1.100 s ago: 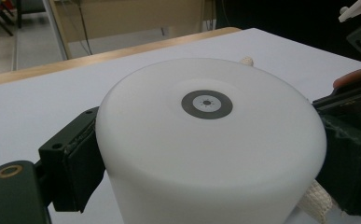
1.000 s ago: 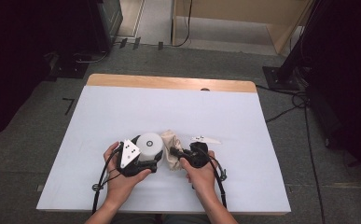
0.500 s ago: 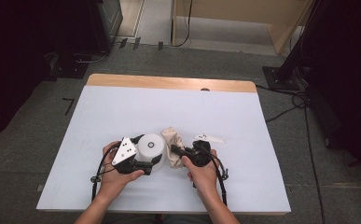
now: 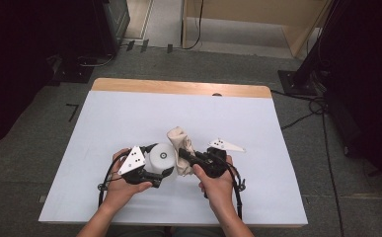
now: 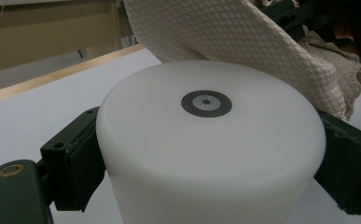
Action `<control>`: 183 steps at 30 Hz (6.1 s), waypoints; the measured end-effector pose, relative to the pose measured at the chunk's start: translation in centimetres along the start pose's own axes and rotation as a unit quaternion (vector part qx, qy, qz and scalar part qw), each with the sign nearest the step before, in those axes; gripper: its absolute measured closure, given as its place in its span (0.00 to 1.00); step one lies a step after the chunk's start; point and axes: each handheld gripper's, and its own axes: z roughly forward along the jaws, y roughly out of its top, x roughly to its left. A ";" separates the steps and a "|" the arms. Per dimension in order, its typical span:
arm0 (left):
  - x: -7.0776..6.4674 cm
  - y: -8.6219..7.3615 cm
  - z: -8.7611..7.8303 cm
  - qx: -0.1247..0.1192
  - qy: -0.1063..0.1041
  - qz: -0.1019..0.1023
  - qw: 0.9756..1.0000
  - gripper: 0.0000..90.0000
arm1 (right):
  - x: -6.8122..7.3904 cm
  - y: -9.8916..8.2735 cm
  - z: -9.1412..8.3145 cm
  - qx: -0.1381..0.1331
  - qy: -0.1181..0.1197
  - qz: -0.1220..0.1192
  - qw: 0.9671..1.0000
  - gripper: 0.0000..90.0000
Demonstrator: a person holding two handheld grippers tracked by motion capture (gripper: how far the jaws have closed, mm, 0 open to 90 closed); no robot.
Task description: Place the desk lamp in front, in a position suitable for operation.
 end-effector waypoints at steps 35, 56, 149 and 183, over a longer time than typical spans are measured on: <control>-0.2 -0.2 0.2 -0.005 0.007 -0.001 1.000 0.10 | -0.7 -0.9 0.7 0.018 -0.015 0.025 0.999 0.87; -0.2 -0.3 0.2 -0.007 0.008 -0.002 1.000 0.10 | -4.0 -4.7 3.9 0.097 -0.064 0.049 0.992 0.87; 1.1 -1.0 0.0 0.010 -0.038 -0.007 0.999 0.09 | -1.9 -1.5 0.9 0.025 -0.051 0.018 0.998 0.86; 0.8 -1.4 0.1 0.002 -0.036 0.002 0.999 0.09 | -2.8 -4.9 3.6 0.086 -0.083 0.043 0.992 0.87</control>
